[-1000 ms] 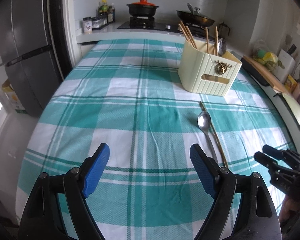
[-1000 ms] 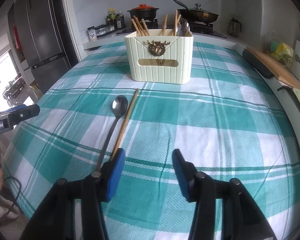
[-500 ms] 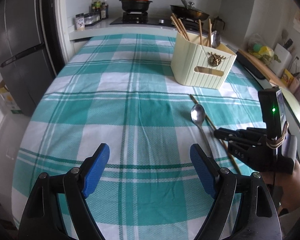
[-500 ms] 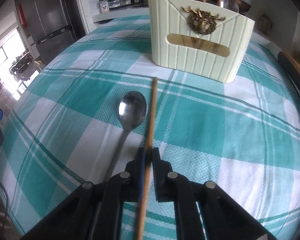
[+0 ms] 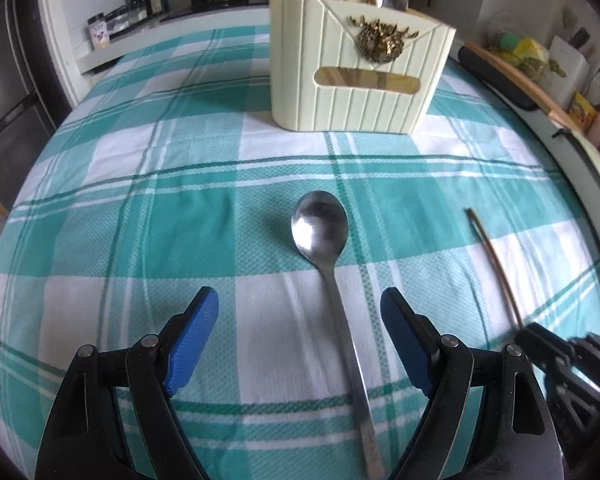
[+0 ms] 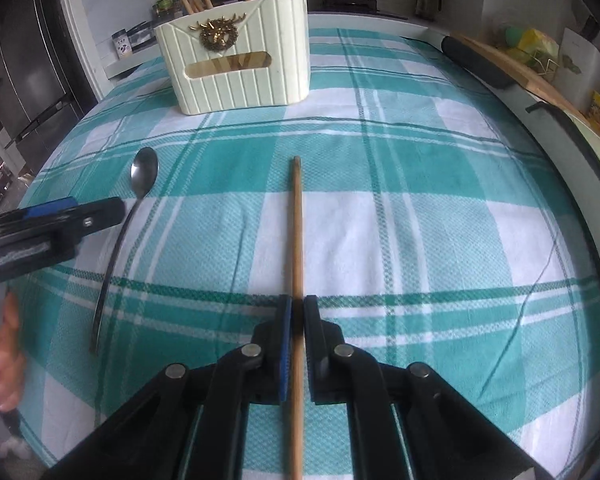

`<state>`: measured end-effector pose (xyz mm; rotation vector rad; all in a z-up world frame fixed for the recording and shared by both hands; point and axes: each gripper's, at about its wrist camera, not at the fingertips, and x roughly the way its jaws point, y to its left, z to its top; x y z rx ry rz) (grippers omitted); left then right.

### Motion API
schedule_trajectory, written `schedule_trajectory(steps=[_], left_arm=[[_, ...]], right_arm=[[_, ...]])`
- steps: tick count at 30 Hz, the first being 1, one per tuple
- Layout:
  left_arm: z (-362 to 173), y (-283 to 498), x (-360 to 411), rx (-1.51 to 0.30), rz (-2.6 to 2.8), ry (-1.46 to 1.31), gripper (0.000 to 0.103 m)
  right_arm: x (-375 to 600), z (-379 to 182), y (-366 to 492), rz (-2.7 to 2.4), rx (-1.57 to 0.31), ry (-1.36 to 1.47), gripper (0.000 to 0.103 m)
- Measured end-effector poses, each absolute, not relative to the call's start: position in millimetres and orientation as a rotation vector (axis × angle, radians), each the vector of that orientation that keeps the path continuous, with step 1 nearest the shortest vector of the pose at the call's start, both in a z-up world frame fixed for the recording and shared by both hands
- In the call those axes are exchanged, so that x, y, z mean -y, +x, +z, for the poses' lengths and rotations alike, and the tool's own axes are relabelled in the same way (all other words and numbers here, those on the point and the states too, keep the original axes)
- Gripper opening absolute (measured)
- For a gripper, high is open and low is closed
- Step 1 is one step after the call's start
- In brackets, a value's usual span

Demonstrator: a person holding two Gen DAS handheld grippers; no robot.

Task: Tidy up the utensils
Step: 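Close the right tool on the last chopstick while the left tool grasps the steel spoon, then lift the spoon with the left tool over the caddy while the right tool carries the chopstick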

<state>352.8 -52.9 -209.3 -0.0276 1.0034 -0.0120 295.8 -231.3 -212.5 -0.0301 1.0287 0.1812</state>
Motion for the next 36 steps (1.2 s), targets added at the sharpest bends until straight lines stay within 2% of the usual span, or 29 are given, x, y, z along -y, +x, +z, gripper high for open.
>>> schedule_trajectory(steps=[3, 4, 5, 7, 9, 10, 12, 13, 14, 15, 20, 30, 36], left_arm=[[-222, 369, 54, -1.028, 0.048, -0.015, 0.087], [-222, 372, 51, -1.021, 0.061, -0.029, 0.09], [-222, 376, 49, -1.025, 0.075, -0.041, 0.09], [-222, 382, 46, -1.027, 0.069, -0.061, 0.089], [-222, 386, 46, -1.024, 0.059, -0.061, 0.086], [-222, 388, 47, -1.019, 0.052, -0.057, 0.082], [-220, 390, 51, -1.003, 0.015, -0.05, 0.069], [-219, 392, 54, -0.996, -0.007, -0.043, 0.058], [-218, 392, 56, -0.984, -0.037, -0.032, 0.04], [-217, 393, 59, -0.975, -0.06, -0.022, 0.037], [-203, 388, 51, -0.931, -0.134, -0.046, 0.036], [-105, 324, 28, -0.683, -0.228, -0.085, 0.036], [-78, 291, 16, -0.6, -0.239, -0.113, 0.036]], right_arm=[[235, -211, 299, 0.215, -1.042, -0.017, 0.01], [236, -211, 301, 0.227, -1.047, -0.016, 0.019], [235, -210, 304, 0.242, -1.051, -0.017, 0.035], [233, -210, 312, 0.262, -1.061, -0.042, 0.046], [227, -212, 326, 0.278, -1.069, -0.085, 0.046], [224, -212, 333, 0.287, -1.068, -0.103, 0.046], [217, -214, 351, 0.298, -1.07, -0.12, 0.045], [213, -214, 361, 0.302, -1.064, -0.125, 0.033], [210, -215, 370, 0.3, -1.064, -0.133, 0.006], [210, -215, 378, 0.305, -1.066, -0.126, 0.006], [220, -201, 384, 0.338, -1.033, -0.029, 0.006], [249, -93, 308, 0.375, -0.717, 0.075, 0.006], [254, -58, 270, 0.339, -0.555, 0.06, 0.006]])
